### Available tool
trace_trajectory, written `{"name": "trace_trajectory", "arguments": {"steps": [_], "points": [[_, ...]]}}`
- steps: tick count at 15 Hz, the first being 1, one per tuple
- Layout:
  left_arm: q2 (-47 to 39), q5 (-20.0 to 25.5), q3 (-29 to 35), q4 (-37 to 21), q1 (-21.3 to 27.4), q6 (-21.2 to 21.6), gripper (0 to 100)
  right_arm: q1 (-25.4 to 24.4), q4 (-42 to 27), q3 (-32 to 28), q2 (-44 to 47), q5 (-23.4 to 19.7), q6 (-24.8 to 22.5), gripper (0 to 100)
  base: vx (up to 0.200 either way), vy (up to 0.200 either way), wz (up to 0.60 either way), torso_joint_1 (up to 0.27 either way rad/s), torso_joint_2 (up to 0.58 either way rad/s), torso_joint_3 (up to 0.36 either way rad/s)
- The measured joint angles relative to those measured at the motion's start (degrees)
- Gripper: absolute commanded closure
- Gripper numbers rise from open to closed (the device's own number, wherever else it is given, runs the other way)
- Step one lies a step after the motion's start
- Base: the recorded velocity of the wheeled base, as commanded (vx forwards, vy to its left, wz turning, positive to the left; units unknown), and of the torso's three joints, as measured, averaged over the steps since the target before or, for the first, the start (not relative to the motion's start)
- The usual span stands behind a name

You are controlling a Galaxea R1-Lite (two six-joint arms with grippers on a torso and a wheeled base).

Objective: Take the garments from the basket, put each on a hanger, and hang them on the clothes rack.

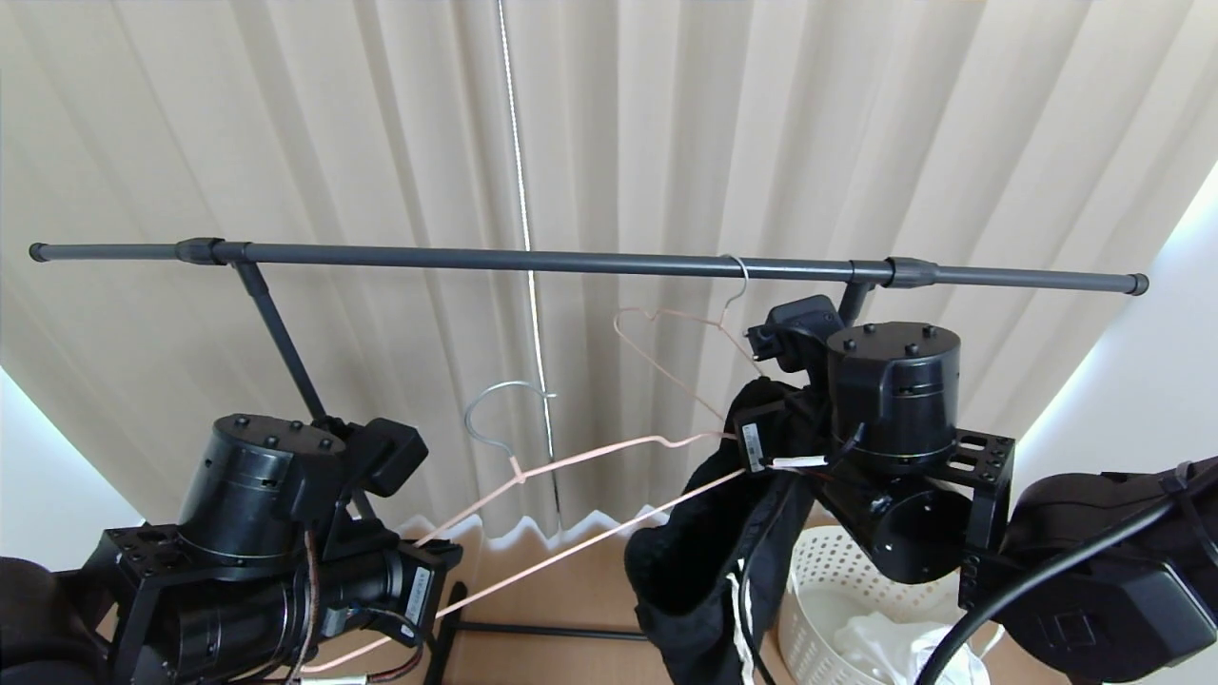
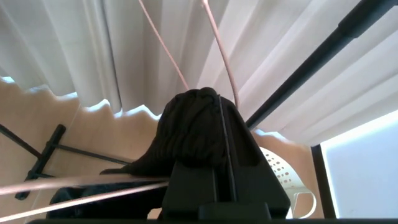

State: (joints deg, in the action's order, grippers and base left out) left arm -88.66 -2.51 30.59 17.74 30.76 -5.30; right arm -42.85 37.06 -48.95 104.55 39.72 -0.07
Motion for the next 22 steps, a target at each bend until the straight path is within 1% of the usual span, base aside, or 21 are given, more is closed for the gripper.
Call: {"name": "trace_trajectory", "arguments": {"steps": [2,10,17,20,22], "points": [[-0.61,0.0,0.22,0.0,0.0,-0.77,100,-2.27,-0.09,-0.91,0.37,1.67,0.0,100,0.0,0.0,0.0,0.0,0.0,0.0],[-1.16,-0.05,0.2,-0.04,0.0,-1.16,100,-11.67,-0.22,-4.77,2.73,2.68,1.4,100,0.0,0.0,0.0,0.0,0.0,0.0],[-2.11,-0.02,0.11,0.16,0.5,-1.62,100,-19.8,-0.2,-10.31,4.3,5.46,2.94,100,0.0,0.0,0.0,0.0,0.0,0.0],[-2.29,-0.09,0.22,0.18,0.77,-1.89,100,-22.61,-0.15,-13.01,5.51,7.3,3.82,100,0.0,0.0,0.0,0.0,0.0,0.0],[-2.18,-0.5,0.04,0.24,0.85,-1.97,100,-23.25,-0.15,-13.42,5.96,8.01,4.85,100,0.0,0.0,0.0,0.0,0.0,0.0]]}}
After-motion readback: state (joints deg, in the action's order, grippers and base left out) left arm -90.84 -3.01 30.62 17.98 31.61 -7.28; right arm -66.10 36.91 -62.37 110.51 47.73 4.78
